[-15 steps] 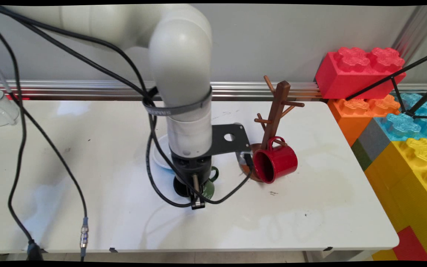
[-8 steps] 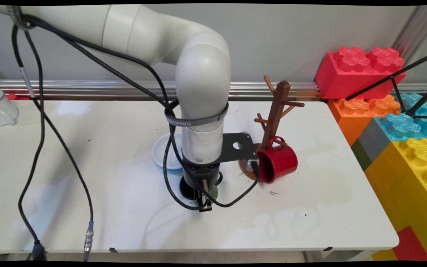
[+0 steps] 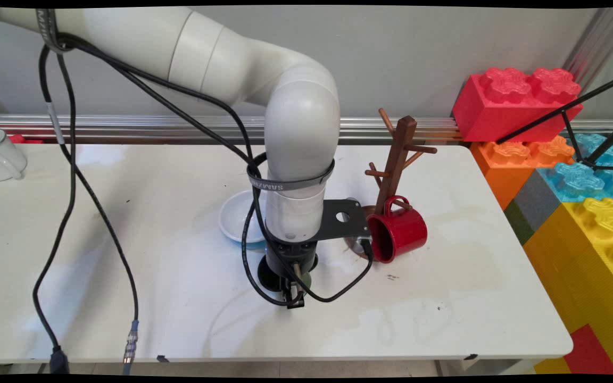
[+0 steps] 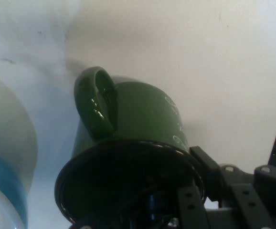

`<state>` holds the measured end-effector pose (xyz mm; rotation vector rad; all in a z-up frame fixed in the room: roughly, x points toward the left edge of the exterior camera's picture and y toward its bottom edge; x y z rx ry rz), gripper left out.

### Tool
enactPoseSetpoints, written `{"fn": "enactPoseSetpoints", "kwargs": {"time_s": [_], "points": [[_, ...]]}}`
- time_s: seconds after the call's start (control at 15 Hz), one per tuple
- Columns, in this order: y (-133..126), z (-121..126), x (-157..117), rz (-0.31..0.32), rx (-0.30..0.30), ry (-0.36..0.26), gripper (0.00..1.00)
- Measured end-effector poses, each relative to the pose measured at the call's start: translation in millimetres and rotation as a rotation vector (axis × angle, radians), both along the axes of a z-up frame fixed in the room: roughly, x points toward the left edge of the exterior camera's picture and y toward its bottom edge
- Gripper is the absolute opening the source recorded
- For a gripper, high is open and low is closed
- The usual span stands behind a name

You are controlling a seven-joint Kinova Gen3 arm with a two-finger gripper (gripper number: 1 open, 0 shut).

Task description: Place the picked object on the table

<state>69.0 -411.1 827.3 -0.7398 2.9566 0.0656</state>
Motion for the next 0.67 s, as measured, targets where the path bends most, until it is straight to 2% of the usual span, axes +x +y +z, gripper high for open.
{"fn": "enactPoseSetpoints", "kwargs": {"time_s": [0.07, 0.13, 0.67], "points": [[-0.4, -0.8, -0.4, 0.002, 0.001, 0.000, 0.00], [-0.8, -1.4, -0.5, 0.004, 0.002, 0.000, 1.00], [-5.9, -3.4, 0.4, 0.026, 0.000, 0.007, 1.00]]}}
